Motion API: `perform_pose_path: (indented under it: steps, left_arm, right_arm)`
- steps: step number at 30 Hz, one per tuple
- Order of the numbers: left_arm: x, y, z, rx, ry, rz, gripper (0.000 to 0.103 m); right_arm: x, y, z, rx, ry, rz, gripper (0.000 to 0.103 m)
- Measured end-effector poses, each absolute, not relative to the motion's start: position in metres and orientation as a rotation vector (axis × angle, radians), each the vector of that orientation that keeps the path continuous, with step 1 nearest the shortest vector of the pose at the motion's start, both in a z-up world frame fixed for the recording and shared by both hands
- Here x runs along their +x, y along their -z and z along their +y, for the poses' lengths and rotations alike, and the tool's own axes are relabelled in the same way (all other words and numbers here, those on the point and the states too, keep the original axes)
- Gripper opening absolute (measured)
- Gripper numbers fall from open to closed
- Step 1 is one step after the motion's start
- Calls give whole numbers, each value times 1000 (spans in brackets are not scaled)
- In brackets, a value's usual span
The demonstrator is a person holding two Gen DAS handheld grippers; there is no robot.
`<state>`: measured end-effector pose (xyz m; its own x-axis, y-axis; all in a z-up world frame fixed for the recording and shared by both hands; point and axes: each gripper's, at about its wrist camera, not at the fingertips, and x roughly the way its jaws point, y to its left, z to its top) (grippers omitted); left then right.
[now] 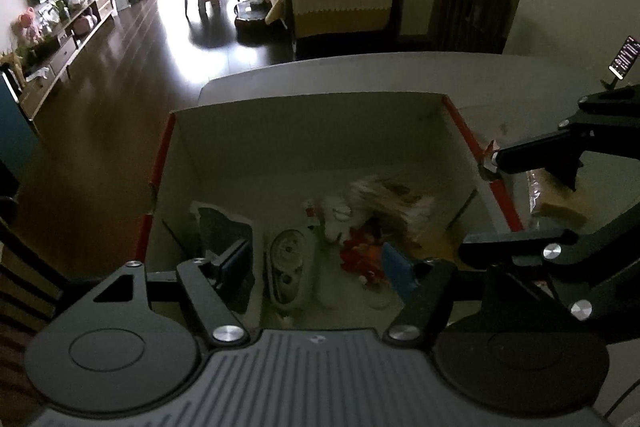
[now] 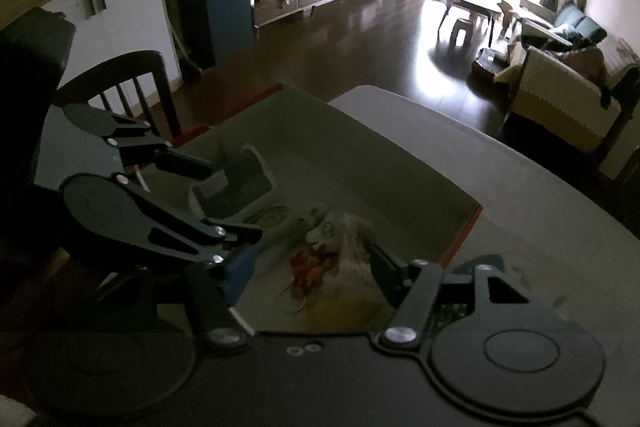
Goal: Organize objects
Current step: 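Withdraw both tools from the box back over the table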
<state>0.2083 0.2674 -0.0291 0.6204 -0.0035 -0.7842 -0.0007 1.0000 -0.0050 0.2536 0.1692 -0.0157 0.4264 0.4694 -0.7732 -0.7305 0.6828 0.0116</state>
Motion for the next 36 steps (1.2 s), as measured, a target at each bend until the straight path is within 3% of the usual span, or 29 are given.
perform_pose_path:
  steps: [17, 31, 36]
  left_arm:
    - [176, 12, 225, -110, -72, 856, 81]
    - [180, 19, 140, -163, -60, 846, 85]
    - [189, 24, 104, -149, -60, 838, 100]
  right_arm:
    - [235, 0, 104, -298, -833, 808, 84]
    - [233, 6, 14, -290, -813, 811, 86]
    - [239, 12, -22, -282, -793, 820, 86]
